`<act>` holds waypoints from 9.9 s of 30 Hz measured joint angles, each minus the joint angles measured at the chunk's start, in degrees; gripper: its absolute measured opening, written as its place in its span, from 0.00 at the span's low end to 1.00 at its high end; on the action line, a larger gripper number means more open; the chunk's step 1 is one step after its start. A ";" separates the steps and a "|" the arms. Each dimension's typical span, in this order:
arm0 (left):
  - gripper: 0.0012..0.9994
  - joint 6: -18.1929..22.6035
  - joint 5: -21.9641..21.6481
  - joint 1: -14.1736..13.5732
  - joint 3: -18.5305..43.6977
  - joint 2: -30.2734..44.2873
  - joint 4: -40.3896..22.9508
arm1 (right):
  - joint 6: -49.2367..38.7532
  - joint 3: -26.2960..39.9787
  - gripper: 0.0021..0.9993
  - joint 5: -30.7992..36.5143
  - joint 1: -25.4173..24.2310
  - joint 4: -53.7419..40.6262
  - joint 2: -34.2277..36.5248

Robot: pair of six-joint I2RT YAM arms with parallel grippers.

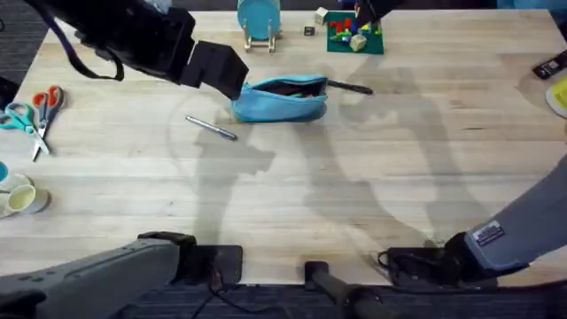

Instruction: Unzip the bag, pick up the pens from the table one at a time and place them inside, then zip the bag closed.

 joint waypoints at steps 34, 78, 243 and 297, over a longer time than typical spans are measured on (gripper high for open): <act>0.99 -14.29 -8.46 0.00 0.00 -0.01 -1.33 | 2.19 -34.60 1.00 12.32 0.00 15.19 -26.30; 1.00 -72.36 -16.62 8.26 -10.61 16.60 12.37 | 2.18 -34.64 1.00 12.48 0.00 15.23 -26.30; 0.04 35.67 1.02 -16.44 -3.39 26.14 28.95 | 2.20 -34.67 1.00 12.53 0.00 14.97 -26.30; 0.99 32.94 -2.46 -16.44 11.09 28.13 24.04 | 2.20 -34.67 1.00 12.66 0.00 14.97 -26.28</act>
